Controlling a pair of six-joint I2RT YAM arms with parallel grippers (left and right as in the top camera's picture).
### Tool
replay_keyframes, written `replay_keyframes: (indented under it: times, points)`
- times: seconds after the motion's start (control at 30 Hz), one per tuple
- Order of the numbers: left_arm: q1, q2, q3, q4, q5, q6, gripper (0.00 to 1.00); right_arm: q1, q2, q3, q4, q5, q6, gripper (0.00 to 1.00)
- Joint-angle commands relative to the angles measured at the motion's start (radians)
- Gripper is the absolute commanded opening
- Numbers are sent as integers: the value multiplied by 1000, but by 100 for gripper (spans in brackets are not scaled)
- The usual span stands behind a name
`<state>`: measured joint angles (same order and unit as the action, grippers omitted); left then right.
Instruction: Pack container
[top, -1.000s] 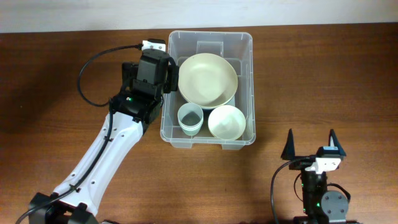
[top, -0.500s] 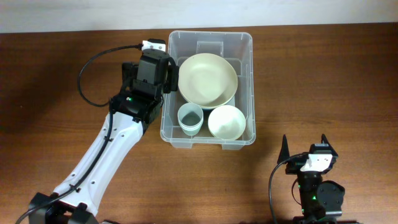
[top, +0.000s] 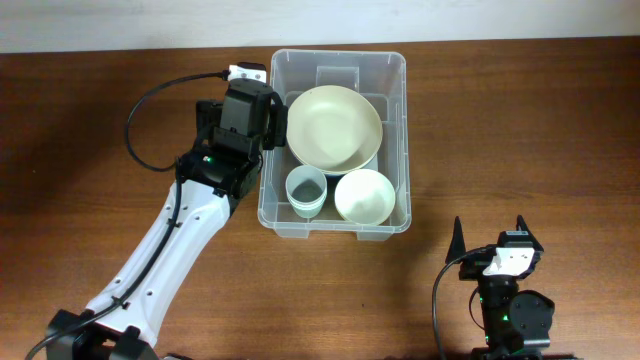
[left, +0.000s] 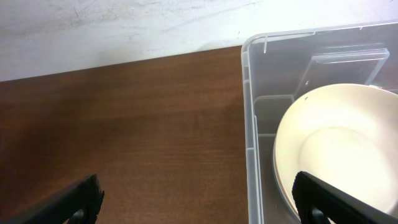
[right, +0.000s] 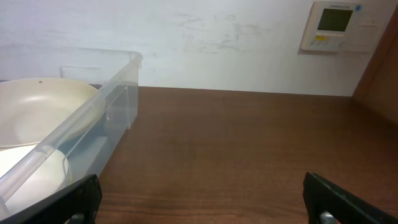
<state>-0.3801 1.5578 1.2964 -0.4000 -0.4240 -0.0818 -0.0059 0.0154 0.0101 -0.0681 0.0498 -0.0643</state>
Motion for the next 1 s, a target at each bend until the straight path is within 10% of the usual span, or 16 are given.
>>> replay_keyframes:
  times: [0.0,0.97]
  points:
    - [3,-21,18,2,-11,8,99,-2,-12,-5,-11,-13,-7,99]
    - [3,-226,7,-127,-10,8,99,-2,-11,-5,-11,-13,-7,99]
